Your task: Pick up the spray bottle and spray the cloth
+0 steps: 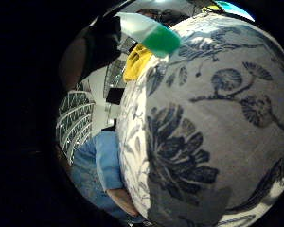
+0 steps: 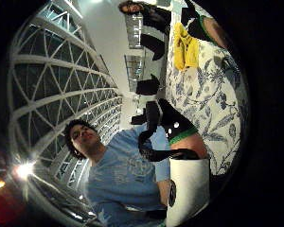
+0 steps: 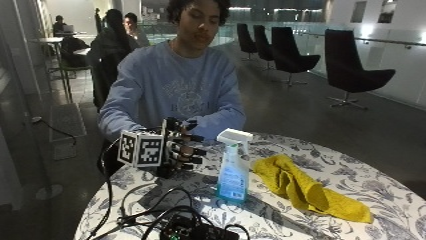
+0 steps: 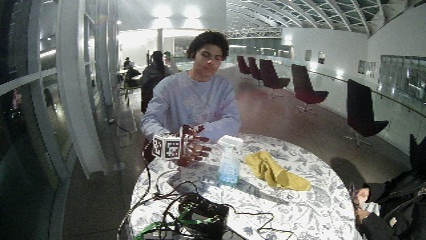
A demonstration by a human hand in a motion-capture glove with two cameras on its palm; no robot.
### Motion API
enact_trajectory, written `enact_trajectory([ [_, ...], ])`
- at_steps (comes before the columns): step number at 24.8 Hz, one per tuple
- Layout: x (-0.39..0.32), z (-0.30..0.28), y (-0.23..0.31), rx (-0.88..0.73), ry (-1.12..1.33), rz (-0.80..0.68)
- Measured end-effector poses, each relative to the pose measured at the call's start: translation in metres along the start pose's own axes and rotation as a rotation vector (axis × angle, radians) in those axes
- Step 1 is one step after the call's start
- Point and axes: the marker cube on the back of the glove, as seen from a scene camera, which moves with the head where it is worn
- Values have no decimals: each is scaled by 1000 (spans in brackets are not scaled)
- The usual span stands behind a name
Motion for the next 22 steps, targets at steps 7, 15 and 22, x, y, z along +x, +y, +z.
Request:
enact_trajectory([
  [7, 16, 0, -46, 87, 20, 36],
  [15, 28, 19, -106, 124, -57, 71],
  [22, 34, 44, -131, 185, -74, 66],
])
